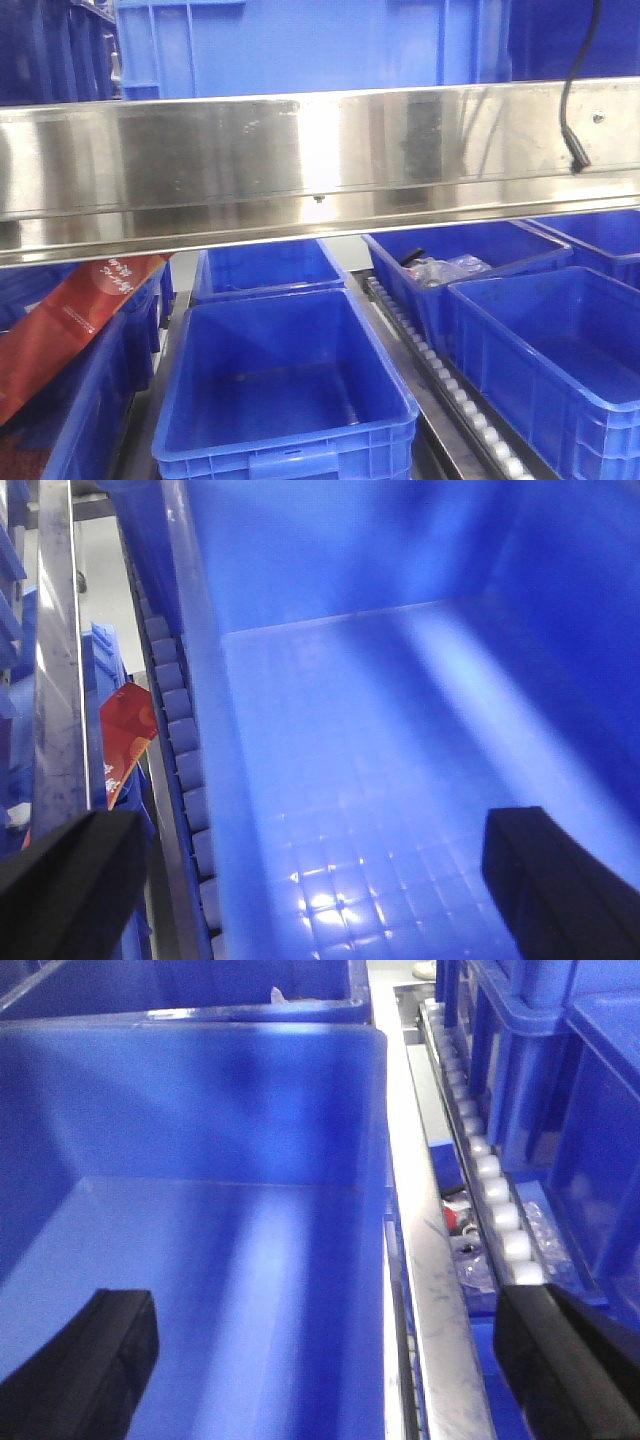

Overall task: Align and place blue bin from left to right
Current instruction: 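Lower the bin onto the roller shelf and open both grippers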

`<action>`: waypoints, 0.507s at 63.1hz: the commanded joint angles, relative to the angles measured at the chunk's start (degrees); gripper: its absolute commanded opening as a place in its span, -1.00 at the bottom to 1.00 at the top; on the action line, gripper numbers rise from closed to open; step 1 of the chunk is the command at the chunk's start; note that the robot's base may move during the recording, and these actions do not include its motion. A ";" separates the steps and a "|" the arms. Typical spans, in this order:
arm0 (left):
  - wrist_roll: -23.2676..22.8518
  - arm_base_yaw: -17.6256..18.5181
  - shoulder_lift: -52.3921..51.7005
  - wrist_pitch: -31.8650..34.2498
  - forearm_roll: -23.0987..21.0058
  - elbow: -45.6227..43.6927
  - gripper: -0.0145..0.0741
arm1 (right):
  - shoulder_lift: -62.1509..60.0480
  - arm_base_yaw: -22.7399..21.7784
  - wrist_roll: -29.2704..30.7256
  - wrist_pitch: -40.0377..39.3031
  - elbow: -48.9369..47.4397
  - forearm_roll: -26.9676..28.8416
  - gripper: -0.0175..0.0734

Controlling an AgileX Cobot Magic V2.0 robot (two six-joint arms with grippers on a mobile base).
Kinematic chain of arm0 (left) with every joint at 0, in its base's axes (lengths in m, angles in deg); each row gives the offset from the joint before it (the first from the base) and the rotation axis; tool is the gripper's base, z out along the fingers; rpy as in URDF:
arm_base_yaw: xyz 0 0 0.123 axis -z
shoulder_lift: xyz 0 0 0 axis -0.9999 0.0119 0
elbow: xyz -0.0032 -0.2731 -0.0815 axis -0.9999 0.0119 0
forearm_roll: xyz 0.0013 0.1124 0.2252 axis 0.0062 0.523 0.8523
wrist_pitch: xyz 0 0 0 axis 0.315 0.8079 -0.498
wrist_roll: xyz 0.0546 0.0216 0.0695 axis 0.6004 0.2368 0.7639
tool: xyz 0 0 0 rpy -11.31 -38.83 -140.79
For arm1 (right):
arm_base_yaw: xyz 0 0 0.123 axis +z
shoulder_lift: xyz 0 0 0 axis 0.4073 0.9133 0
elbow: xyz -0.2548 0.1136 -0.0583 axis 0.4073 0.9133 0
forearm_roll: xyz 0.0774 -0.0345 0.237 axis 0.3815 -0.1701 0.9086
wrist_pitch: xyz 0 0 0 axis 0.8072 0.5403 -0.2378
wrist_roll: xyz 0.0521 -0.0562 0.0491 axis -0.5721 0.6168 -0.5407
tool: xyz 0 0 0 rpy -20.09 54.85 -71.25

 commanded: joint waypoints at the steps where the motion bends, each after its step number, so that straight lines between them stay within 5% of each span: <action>1: 0.21 0.23 -3.38 -0.75 -0.31 -0.38 0.65 | -3.37 0.00 0.65 -0.60 -0.44 -0.30 0.63; 9: 0.21 0.23 -6.97 -4.83 -0.31 -0.38 0.35 | -7.24 0.00 0.65 2.35 -0.44 -0.19 0.36; 22: 2.26 0.23 -11.91 -11.50 -0.21 -0.38 -0.71 | -12.16 0.00 0.65 9.95 -0.22 -0.19 -0.81; 32: 3.16 0.23 -15.90 -13.29 -0.08 1.93 -0.66 | -14.49 0.00 0.79 11.95 2.24 -0.19 -0.77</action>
